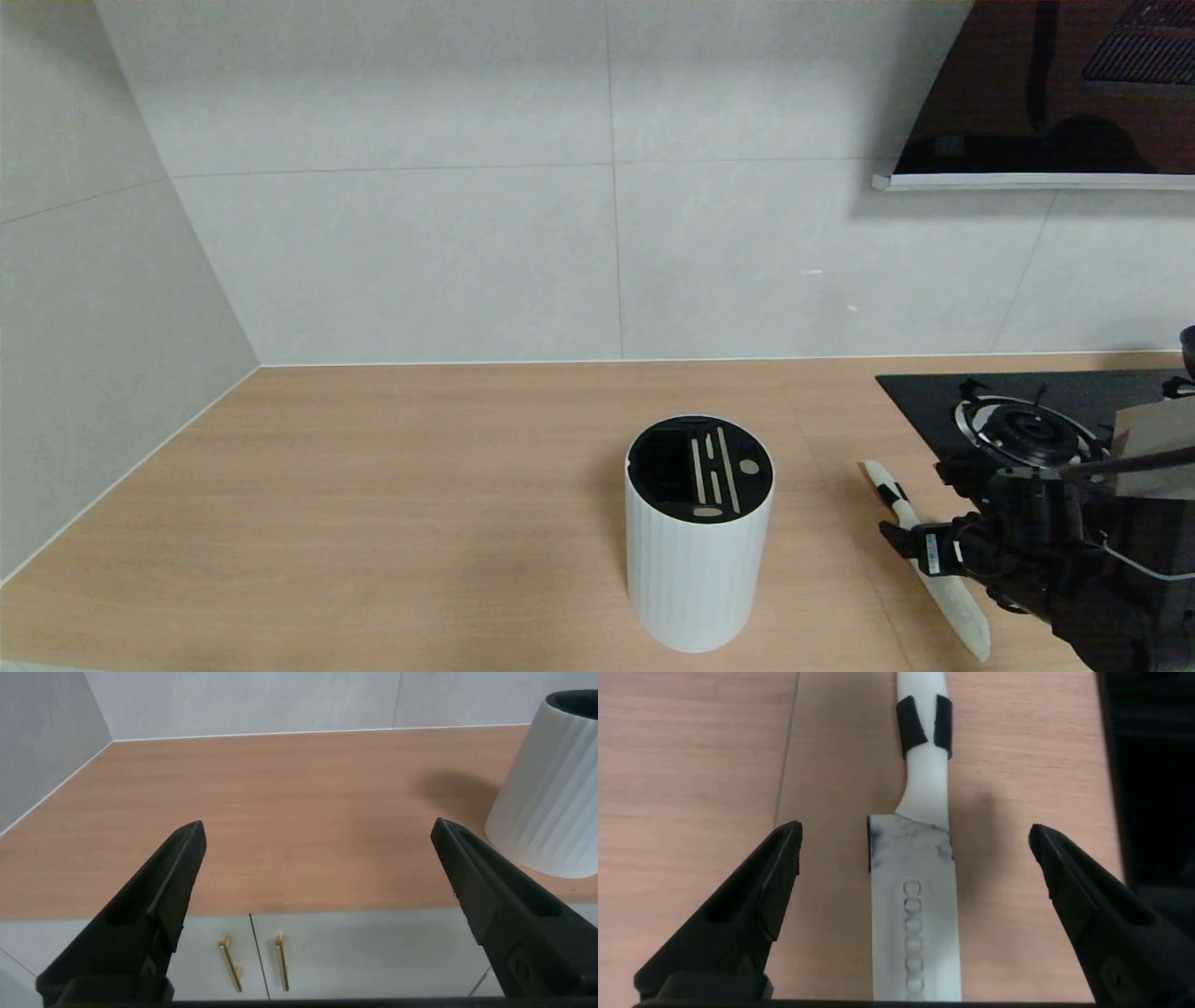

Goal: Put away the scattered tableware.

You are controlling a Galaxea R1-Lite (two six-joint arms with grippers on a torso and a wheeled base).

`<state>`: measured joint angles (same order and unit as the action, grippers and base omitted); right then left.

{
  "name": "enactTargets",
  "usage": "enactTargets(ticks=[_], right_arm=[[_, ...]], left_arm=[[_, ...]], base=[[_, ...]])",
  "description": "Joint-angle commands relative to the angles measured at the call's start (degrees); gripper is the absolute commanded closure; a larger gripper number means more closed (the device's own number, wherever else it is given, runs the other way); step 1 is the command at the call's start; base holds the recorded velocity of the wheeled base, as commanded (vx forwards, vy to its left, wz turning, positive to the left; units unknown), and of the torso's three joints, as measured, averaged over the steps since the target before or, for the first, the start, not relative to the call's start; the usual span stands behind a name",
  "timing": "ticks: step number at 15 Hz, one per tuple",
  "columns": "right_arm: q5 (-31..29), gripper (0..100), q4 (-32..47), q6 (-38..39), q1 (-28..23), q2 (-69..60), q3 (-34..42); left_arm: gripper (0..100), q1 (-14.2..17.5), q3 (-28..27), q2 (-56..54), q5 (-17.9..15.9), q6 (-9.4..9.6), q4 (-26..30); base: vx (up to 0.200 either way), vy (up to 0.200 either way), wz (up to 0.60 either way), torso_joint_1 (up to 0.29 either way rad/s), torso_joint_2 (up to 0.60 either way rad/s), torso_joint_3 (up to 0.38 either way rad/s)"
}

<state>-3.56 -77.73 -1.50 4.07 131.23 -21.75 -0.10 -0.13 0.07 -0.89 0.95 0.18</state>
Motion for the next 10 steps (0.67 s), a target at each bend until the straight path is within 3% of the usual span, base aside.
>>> enactTargets(ticks=[1,10], right_arm=[[-0.04,0,-2.43,-0.17,0.06,4.65,-0.31],[-0.13,0,-3.57,-0.79,-0.03,6.23,-1.63]], left_arm=[[0,0.01,-0.04,0.01,0.01,0.02,-0.01],[0,0.01,-0.04,0.01,0.01,0.02,-0.01]], base=[[0.0,0.0,0.0,0.0,0.0,0.0],[0.0,0.0,0.0,0.0,0.0,0.0]])
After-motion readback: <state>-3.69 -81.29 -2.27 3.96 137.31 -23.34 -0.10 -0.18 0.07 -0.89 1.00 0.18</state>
